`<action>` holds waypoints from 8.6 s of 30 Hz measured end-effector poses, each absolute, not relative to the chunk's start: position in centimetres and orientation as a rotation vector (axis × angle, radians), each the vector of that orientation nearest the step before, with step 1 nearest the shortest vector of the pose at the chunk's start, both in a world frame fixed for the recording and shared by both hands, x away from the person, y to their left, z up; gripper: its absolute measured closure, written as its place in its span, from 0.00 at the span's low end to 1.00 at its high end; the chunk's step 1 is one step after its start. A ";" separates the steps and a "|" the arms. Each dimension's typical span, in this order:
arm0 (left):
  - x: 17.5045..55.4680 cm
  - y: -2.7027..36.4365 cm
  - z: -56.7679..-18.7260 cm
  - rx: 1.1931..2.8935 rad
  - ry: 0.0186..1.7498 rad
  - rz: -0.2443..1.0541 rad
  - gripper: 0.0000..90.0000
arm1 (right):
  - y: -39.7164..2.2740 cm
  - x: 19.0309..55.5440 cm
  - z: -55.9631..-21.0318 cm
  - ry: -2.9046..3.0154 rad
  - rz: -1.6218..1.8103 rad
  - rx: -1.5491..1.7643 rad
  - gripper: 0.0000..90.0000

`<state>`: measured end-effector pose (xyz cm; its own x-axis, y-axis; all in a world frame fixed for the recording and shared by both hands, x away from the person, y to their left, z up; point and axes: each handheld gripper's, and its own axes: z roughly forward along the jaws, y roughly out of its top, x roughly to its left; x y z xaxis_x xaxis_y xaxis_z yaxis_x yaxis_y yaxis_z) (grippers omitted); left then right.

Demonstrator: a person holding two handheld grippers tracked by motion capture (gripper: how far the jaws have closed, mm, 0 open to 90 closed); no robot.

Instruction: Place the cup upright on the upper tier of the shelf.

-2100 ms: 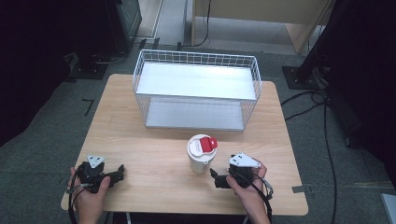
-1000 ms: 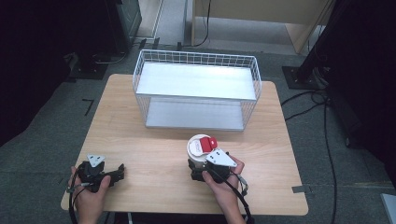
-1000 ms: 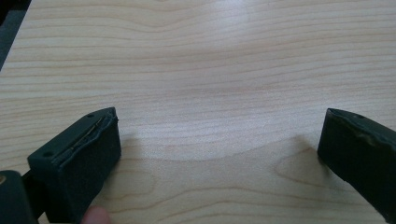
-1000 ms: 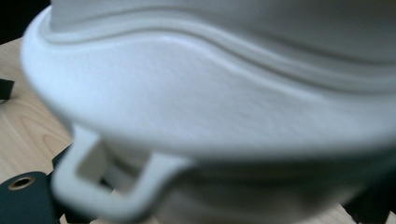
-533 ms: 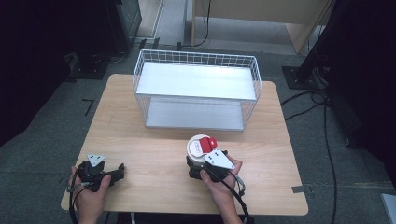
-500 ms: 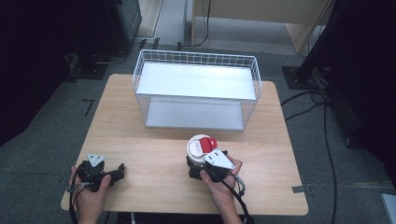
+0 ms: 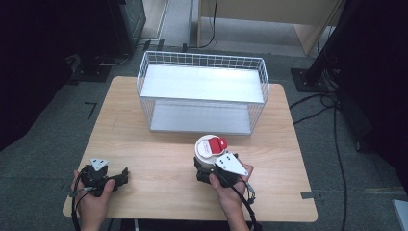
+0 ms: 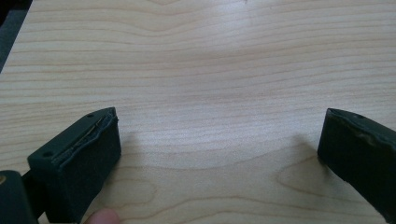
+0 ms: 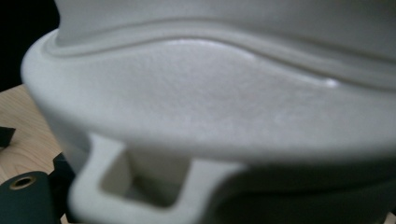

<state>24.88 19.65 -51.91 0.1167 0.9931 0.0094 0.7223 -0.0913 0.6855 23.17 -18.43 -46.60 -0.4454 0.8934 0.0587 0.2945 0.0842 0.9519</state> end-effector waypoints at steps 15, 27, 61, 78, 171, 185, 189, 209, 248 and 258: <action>24.9 19.6 -51.9 1.868 1.660 0.669 0.00 | -18.6 24.1 -43.0 1.775 1.438 1.107 0.10; 24.9 19.6 -51.9 1.879 1.651 0.664 0.00 | -18.5 24.5 -40.6 1.723 1.455 1.062 0.10; 24.9 19.6 -51.9 1.886 1.644 0.662 0.00 | -18.2 26.8 -34.5 1.594 1.478 0.971 0.10; 24.9 19.6 -51.9 1.886 1.644 0.662 0.00 | -18.6 30.4 -32.1 1.523 1.484 0.964 0.10; 24.9 19.6 -51.9 1.883 1.644 0.662 0.00 | -19.0 41.7 -30.9 1.449 1.420 1.104 0.00; 24.9 19.6 -51.9 1.886 1.645 0.661 0.00 | -21.6 39.1 -32.1 1.446 1.412 1.106 0.00; 24.9 19.6 -51.9 1.889 1.643 0.662 0.00 | -22.2 38.5 -32.2 1.438 1.414 1.114 0.00; 24.9 19.6 -51.9 1.885 1.644 0.663 0.00 | -25.4 35.6 -33.5 1.437 1.376 1.132 0.00; 24.9 19.6 -51.9 1.888 1.643 0.662 0.00 | -33.6 29.3 -39.7 1.430 1.226 1.221 0.00; 24.9 19.6 -51.9 1.886 1.644 0.662 0.00 | -35.4 27.3 -42.5 1.441 1.195 1.262 0.00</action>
